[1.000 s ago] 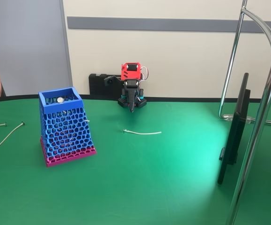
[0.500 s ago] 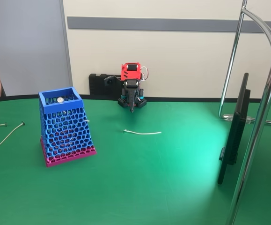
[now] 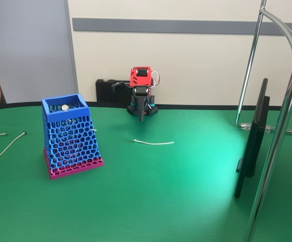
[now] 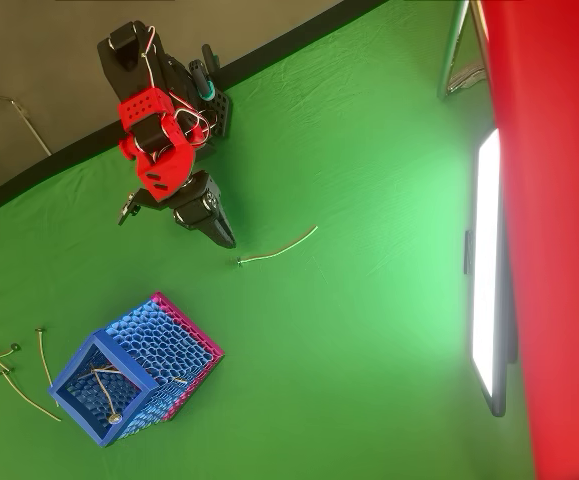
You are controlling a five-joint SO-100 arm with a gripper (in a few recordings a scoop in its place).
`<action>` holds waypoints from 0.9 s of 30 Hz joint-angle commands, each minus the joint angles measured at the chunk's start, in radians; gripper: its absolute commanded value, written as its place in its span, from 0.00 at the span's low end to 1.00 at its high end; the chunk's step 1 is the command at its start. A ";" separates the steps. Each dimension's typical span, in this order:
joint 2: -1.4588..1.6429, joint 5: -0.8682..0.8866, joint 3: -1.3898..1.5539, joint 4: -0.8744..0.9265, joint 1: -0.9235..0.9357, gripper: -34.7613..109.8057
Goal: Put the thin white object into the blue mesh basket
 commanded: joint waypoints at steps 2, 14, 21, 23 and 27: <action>-0.118 0.009 -0.104 -0.005 0.012 0.24; -0.486 0.008 -0.321 -0.014 0.028 0.24; -0.655 0.017 -0.410 0.035 -0.003 0.24; -0.719 0.023 -0.453 0.064 -0.006 0.24; -0.854 0.026 -0.523 0.081 0.000 0.24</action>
